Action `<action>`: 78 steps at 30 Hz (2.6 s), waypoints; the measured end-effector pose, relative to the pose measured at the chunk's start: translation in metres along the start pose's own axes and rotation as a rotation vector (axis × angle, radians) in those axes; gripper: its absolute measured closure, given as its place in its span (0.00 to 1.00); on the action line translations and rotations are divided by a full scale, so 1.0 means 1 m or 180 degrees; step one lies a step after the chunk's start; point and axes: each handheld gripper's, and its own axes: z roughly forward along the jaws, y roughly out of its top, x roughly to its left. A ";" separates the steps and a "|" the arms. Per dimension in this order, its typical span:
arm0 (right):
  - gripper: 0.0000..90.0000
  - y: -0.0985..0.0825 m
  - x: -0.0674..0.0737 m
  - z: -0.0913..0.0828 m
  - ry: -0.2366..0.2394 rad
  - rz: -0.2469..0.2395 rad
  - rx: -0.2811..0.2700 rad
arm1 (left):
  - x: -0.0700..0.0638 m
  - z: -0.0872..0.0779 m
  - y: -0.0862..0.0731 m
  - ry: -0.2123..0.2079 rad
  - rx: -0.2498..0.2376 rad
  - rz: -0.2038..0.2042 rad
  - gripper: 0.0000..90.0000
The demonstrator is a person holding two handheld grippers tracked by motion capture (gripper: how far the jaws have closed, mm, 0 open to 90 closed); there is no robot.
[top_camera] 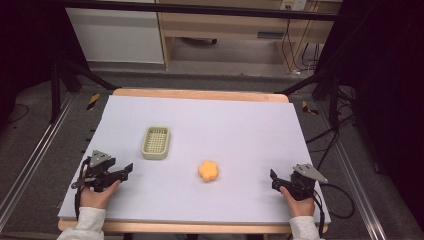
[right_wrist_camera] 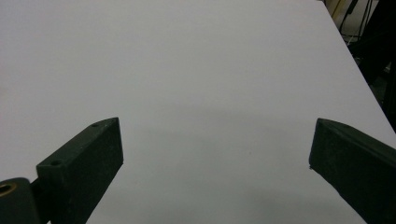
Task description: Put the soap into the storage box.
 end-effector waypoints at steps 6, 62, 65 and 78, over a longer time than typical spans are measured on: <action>0.04 -0.001 0.000 0.000 -0.0004 0.0013 0.0018 | -0.017 -0.002 0.004 -0.0061 -0.0073 0.0070 0.34; 0.05 -0.004 0.000 0.004 -0.0162 0.0093 0.0119 | -0.075 0.008 0.020 -0.0459 -0.0063 0.0470 0.31; 0.05 -0.004 0.000 0.004 -0.0156 0.0099 0.0127 | -0.078 0.008 0.021 -0.0479 -0.0052 0.0503 0.31; 0.05 -0.003 0.001 0.005 -0.0159 0.0085 0.0146 | -0.096 0.013 0.030 -0.0590 -0.0036 0.0614 0.29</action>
